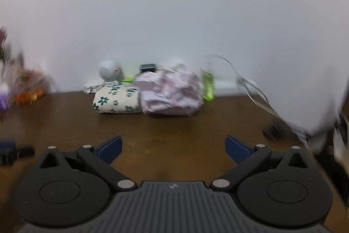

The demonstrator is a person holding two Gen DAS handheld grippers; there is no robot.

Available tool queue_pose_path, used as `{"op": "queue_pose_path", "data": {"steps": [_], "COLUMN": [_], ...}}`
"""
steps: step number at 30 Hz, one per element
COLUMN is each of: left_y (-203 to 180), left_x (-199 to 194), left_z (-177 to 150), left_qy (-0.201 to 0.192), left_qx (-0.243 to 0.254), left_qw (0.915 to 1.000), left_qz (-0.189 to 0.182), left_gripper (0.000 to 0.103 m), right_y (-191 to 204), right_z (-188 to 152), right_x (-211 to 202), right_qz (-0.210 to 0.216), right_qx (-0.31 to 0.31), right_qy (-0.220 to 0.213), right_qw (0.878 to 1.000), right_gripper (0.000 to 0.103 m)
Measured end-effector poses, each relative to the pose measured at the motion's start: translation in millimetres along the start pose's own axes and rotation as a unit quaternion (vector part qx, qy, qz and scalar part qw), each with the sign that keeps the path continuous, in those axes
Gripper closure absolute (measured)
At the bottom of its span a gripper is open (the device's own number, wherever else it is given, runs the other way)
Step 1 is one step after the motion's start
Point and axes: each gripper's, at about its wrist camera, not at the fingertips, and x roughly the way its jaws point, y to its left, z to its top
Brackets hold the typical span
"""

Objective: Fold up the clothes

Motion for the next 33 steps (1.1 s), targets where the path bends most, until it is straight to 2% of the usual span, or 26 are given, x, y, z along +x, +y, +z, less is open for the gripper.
{"op": "queue_pose_path", "data": {"steps": [2, 4, 6, 9, 13, 16, 21, 24, 33], "left_y": [-4, -11, -19, -32, -47, -55, -65, -71, -74], "left_x": [-19, -29, -36, -48, -64, -65, -51, -47, -42], "left_z": [-17, -35, -52, -74, -92, -99, -102, -105, -104], "left_qy": [0.003, 0.018, 0.040, 0.064, 0.063, 0.060, 0.071, 0.068, 0.068], "left_qx": [-0.004, -0.011, -0.011, 0.005, 0.021, 0.026, 0.023, 0.040, 0.037], "left_qw": [1.0000, 0.9994, 0.9980, 0.9966, 0.9954, 0.9941, 0.9942, 0.9934, 0.9941], "left_qz": [0.007, 0.027, 0.048, 0.052, 0.069, 0.087, 0.078, 0.083, 0.076], "left_gripper": [0.004, 0.003, 0.003, 0.003, 0.003, 0.003, 0.002, 0.002, 0.000], "right_y": [-8, -8, -5, -3, 8, 16, 18, 21, 45], "right_z": [-12, -29, -48, -74, -95, -105, -115, -117, -123], "right_x": [-20, -36, -43, -46, -50, -50, -34, -32, -22], "right_qz": [0.011, -0.003, -0.005, 0.016, 0.013, 0.011, -0.013, -0.021, -0.027], "right_qx": [0.011, -0.001, -0.008, 0.004, 0.008, 0.010, 0.021, 0.020, -0.026], "right_qy": [0.001, 0.005, 0.023, 0.052, 0.060, 0.057, 0.085, 0.087, 0.104], "right_qw": [1.000, 1.000, 1.000, 0.999, 0.998, 0.998, 0.996, 0.996, 0.994], "right_gripper": [0.000, 0.000, 0.000, 0.000, 0.000, 0.000, 0.000, 0.000, 0.000]}}
